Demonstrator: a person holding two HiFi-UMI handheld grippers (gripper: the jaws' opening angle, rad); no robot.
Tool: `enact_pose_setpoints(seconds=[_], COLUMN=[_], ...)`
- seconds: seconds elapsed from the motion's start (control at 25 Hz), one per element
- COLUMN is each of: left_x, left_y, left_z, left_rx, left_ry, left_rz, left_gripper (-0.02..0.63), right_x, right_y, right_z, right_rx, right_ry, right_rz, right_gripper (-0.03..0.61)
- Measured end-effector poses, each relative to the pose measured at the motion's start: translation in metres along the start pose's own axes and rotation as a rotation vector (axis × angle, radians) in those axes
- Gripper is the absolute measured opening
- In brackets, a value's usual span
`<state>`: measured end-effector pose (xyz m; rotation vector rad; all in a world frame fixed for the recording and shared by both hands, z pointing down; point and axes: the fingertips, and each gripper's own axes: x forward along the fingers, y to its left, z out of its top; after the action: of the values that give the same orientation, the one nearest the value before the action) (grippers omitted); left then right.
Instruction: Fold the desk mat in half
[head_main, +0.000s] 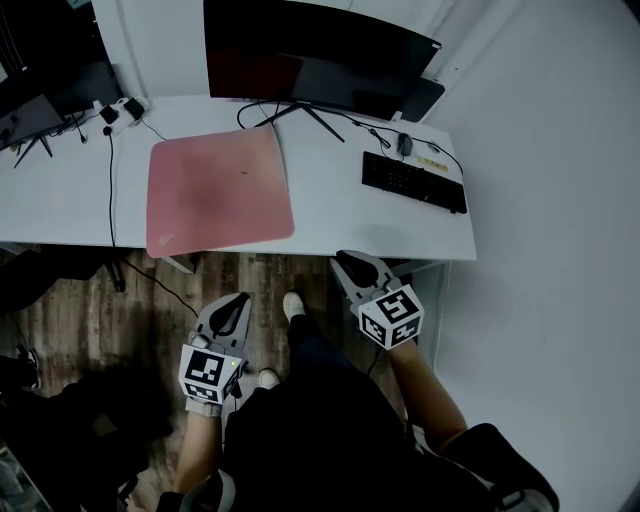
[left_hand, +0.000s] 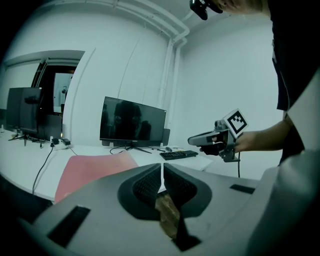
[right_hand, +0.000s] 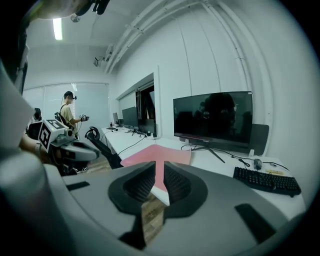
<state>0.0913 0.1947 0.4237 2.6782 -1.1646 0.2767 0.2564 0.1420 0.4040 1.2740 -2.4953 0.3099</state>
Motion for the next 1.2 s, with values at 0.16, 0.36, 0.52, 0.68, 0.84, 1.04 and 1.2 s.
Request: enact_pose_setpoints(seconds=[0.16, 0.36, 0.52, 0.68, 0.84, 1.04, 1.2], left_x=[0.039, 0.084, 0.119, 0.152, 0.180, 0.210, 0.230], left_y=[0.020, 0.045, 0.064, 0.080, 0.092, 0.099, 0.103], left_z=[0.002, -0.001, -0.004, -0.014, -0.028, -0.046, -0.062], left_rx=[-0.007, -0.028, -0.062, -0.119, -0.142, -0.117, -0.064], left_ry=[0.020, 0.067, 0.092, 0.114, 0.167, 0.255, 0.336], left_rz=[0.029, 0.078, 0.119, 0.171, 0.199, 0.192, 0.173], left_gripper=[0.009, 0.040, 0.078, 0.127, 0.147, 0.181, 0.189], right_x=[0.041, 0.095, 0.136, 0.176, 0.216, 0.261, 0.293], right_y=[-0.037, -0.076, -0.104, -0.126, -0.144, -0.161, -0.167], right_z=[0.006, 0.013, 0.018, 0.020, 0.020, 0.012, 0.005], right_rx=[0.005, 0.018, 0.024, 0.029, 0.027, 0.035, 0.034], right_ry=[0.023, 0.059, 0.086, 0.117, 0.146, 0.187, 0.210], right_rz=[0.049, 0.119, 0.180, 0.240, 0.286, 0.330, 0.363], right_gripper=[0.046, 0.046, 0.048, 0.048, 0.048, 0.066, 0.072])
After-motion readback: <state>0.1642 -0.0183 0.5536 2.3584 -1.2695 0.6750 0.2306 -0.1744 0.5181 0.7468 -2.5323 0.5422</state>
